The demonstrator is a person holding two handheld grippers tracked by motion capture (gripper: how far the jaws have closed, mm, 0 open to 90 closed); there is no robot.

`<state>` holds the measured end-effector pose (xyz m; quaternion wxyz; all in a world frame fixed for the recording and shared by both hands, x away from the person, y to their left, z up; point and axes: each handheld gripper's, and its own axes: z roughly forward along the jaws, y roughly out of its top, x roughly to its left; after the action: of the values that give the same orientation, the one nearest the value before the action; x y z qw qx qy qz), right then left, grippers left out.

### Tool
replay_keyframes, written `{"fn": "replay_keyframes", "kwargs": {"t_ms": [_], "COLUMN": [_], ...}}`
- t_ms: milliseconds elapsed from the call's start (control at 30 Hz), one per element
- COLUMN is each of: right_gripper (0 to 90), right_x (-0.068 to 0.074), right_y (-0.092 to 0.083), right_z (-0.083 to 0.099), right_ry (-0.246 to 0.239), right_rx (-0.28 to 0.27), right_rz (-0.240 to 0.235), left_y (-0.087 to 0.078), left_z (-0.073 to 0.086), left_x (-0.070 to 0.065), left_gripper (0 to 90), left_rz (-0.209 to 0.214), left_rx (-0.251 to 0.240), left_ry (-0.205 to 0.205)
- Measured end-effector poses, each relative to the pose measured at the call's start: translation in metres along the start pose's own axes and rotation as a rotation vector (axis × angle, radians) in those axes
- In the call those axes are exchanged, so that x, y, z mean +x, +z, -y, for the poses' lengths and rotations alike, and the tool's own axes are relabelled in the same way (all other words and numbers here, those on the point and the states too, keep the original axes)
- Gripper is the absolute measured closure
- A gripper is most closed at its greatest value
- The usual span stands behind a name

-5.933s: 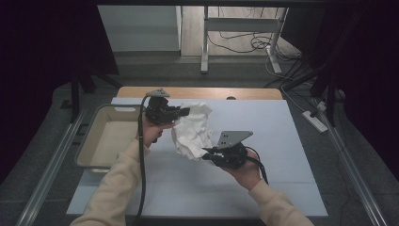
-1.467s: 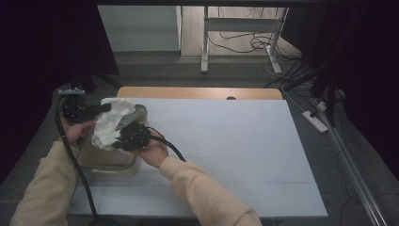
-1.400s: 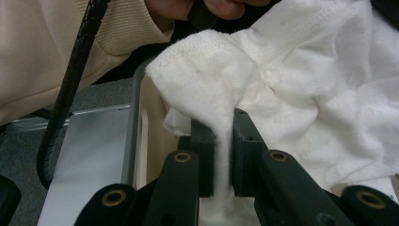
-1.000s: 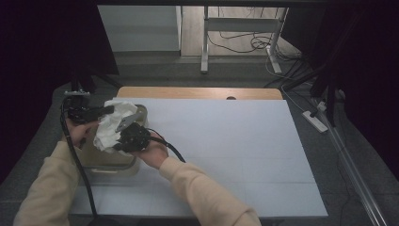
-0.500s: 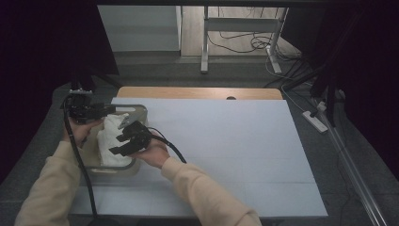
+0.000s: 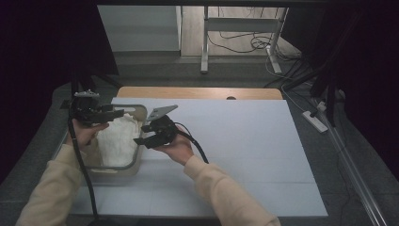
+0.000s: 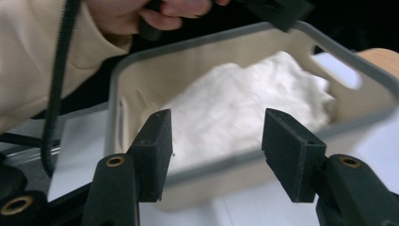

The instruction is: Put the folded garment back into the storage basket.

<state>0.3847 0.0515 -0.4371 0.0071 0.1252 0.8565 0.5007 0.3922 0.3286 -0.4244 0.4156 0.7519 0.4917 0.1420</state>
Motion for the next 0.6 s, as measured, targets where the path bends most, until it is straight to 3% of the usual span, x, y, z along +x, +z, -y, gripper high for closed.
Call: {"fn": "replay_keyframes", "kwargs": {"t_ms": [200, 400, 600], "right_gripper": [43.5, 42.7, 40.9], "right_x": [-0.012, -0.02, -0.026], "right_y": [-0.032, -0.07, -0.111], "right_z": [0.017, 0.042, 0.064], "right_ry": [0.013, 0.037, 0.062], "right_rx": [-0.005, -0.017, -0.021], "right_rz": [0.056, 0.1, 0.145], "left_y": [-0.001, 0.0, 0.002], "left_z": [0.004, 0.014, 0.022], "left_x": [-0.019, -0.047, -0.071], "left_gripper": [31.9, 29.8, 28.6], "left_rz": [0.039, 0.096, 0.103], "left_rx": [0.004, 0.001, 0.006], "left_ry": [0.009, 0.052, 0.075]}}
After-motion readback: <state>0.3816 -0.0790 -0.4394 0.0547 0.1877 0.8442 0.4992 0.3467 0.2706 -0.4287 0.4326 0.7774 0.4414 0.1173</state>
